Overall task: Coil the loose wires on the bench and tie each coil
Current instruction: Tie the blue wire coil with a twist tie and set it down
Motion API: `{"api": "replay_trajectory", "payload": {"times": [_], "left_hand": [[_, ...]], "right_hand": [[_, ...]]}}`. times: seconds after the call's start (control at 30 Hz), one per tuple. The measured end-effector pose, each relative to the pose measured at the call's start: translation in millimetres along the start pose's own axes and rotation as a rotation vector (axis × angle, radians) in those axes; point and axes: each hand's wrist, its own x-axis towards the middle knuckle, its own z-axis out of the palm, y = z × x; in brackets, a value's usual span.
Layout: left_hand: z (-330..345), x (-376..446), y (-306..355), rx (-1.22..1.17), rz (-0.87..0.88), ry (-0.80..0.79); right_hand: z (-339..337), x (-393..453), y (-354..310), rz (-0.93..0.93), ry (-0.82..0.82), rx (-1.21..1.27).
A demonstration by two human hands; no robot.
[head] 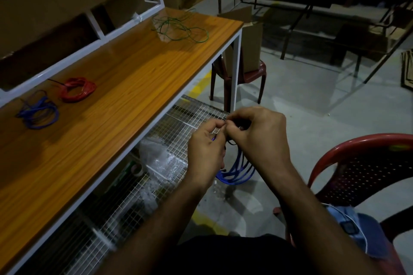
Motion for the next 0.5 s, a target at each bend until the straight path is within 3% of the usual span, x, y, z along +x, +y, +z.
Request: {"api": "replay_trajectory", "payload": {"times": [0.5], "left_hand": [[-4.2,-6.1,3.3,0.000,-0.051,0.047]], "right_hand": [[-5.9,-6.8,-7.1,-0.003,-0.035,0.030]]}}
